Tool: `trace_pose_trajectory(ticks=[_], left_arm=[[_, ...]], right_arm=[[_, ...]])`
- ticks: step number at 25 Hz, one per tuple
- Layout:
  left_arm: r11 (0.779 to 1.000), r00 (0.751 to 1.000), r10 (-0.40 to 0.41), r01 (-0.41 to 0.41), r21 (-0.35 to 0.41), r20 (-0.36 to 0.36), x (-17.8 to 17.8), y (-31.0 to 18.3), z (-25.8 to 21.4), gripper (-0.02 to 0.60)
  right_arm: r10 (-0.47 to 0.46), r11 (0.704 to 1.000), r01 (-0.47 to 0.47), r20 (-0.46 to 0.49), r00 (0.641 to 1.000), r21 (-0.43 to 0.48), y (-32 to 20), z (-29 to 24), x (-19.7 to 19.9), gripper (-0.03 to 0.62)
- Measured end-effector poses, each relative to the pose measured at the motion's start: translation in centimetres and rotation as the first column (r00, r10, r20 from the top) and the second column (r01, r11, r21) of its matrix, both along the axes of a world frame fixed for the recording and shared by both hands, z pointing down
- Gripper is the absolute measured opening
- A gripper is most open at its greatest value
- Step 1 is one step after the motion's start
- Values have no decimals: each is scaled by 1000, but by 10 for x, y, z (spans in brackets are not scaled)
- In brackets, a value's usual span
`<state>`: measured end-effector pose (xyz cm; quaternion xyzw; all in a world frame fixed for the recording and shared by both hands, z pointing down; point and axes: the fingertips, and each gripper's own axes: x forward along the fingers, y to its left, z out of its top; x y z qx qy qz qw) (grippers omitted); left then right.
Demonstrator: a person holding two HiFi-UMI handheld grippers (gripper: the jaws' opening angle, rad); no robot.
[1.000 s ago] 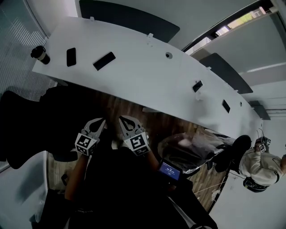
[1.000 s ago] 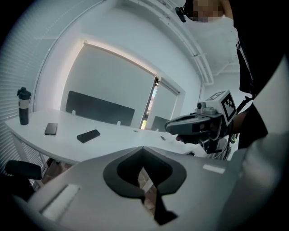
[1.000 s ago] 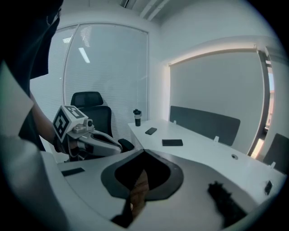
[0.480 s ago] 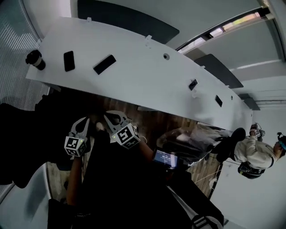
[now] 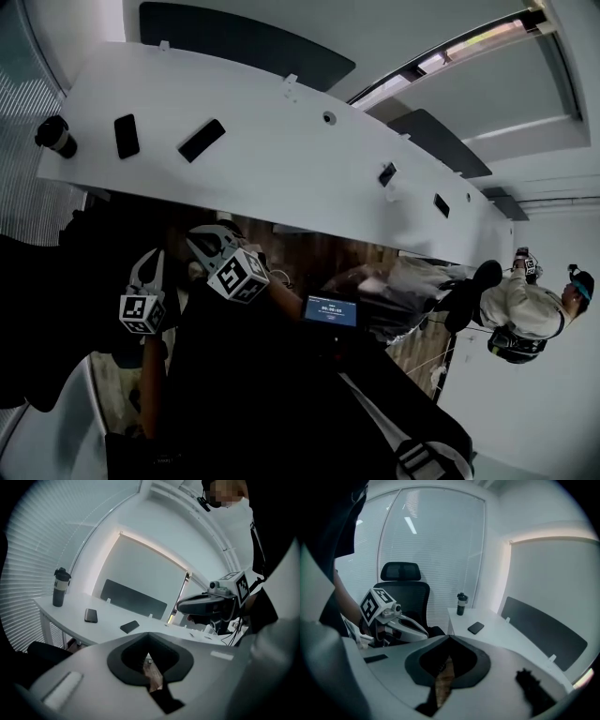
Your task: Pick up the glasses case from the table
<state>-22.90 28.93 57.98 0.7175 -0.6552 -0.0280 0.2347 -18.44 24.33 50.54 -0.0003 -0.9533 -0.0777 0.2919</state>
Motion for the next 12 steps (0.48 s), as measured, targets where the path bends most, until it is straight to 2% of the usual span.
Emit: trace_pose_trajectory(ticks=[7,12], left_arm=[[997,999,-52,52,-61,13,-15,-16,4,6],[996,998,-32,37,-82,55,-15,-47,4,6]], right_arm=[[-53,999,53,38,998,6,-28,-5,-20,7],[-55,998,57,83,995,-18,-67,-4,-33,6]])
